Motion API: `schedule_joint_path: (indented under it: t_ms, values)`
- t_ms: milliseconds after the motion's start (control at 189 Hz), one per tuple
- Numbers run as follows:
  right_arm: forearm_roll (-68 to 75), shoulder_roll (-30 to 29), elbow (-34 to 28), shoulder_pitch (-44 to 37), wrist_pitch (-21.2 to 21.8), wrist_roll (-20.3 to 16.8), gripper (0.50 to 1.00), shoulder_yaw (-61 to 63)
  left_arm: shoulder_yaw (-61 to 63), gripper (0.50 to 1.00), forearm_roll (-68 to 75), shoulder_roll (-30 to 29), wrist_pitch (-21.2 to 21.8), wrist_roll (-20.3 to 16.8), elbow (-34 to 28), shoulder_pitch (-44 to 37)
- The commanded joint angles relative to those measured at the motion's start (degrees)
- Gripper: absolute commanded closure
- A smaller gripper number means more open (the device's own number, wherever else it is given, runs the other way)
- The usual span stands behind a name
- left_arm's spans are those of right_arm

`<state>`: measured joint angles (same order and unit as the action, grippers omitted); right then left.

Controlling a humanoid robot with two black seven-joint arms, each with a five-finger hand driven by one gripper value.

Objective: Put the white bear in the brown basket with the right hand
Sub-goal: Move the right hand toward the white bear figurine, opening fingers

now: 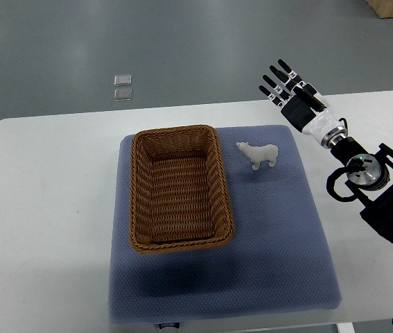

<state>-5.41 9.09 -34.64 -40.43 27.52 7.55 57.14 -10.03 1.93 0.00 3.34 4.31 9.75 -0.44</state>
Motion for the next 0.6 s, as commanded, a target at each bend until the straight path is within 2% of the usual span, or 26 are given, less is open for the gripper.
schedule_joint_path:
  t_ms: [0, 127, 254, 429, 492, 498, 593]
  values:
    - [-7.41, 1.98, 0.01, -1.93, 0.08, -0.25, 0.572, -1.24, -0.08, 0.500, 0.00, 0.00, 0.00, 0.00, 0.00, 0.00]
    - [-20.68, 6.47, 0.01, -6.32, -0.01, -2.01, 0.572, -6.25, 0.09, 0.500, 0.00, 0.00, -0.09, 0.00, 0.09, 0.00]
    - [-34.84, 9.37, -1.14, -11.69, 0.08, -2.28, 0.572, -13.02, 0.09, 0.500, 0.00, 0.00, -0.09, 0.00, 0.18, 0.00]
    - [-56.46, 16.49, -12.47, -18.02, 0.25, -3.94, 0.572, -25.14, 0.09, 0.500, 0.00, 0.00, -0.09, 0.00, 0.26, 0.00]
    - [-57.34, 16.75, -13.09, -18.46, 0.34, -4.21, 0.572, -25.77, 0.09, 0.500, 0.00, 0.00, -0.09, 0.00, 0.26, 0.00]
    - [-61.09, 17.80, -15.87, -20.11, 1.13, -5.69, 0.572, -29.07, 0.09, 0.500, 0.00, 0.00, -0.09, 0.00, 0.26, 0.00]
    - [-64.20, 18.25, -17.92, -22.41, 1.66, -7.02, 0.572, -34.38, 0.09, 0.500, 0.00, 0.00, -0.09, 0.00, 0.26, 0.00]
